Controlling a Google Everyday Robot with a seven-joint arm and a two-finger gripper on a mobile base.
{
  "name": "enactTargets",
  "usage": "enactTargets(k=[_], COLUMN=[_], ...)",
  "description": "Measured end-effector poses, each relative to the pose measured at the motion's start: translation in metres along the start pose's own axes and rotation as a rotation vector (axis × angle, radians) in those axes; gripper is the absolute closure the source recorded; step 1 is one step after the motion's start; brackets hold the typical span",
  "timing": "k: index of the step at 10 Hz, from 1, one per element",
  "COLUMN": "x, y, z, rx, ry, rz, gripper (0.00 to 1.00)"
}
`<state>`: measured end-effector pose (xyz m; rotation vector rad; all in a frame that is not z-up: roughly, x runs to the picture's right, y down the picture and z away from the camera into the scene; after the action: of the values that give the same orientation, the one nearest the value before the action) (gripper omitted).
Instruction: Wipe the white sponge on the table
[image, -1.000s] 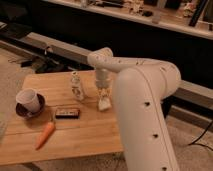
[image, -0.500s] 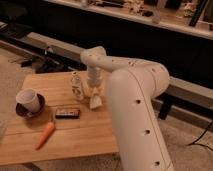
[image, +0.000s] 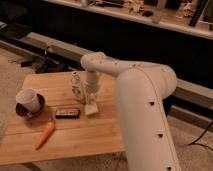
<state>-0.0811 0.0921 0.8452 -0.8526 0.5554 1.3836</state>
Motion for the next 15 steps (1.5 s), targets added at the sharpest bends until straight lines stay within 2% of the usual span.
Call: enactTargets(k=[3,6,8,10,12,14,15], x=[0.032,0.056,0.065,0.063,0.051,0.035,0.017], y=[-0.012,-0.049,-0.083,-0.104,-0.126,-0.138,-0.142], z=[0.011,0.016,0.015,0.010,-0.001,-0.010,-0.015], rx=[0.026,0.089,0.127,0.142,0.150,0.140,0.119], ry=[0.049,0.089,0.099,0.087,0.057,0.030,0.004], rz=[-0.031,-0.020,0.036,0.082,0.131,0.164,0.181], gripper=[1.00,1.00,1.00,1.00,1.00,1.00,1.00])
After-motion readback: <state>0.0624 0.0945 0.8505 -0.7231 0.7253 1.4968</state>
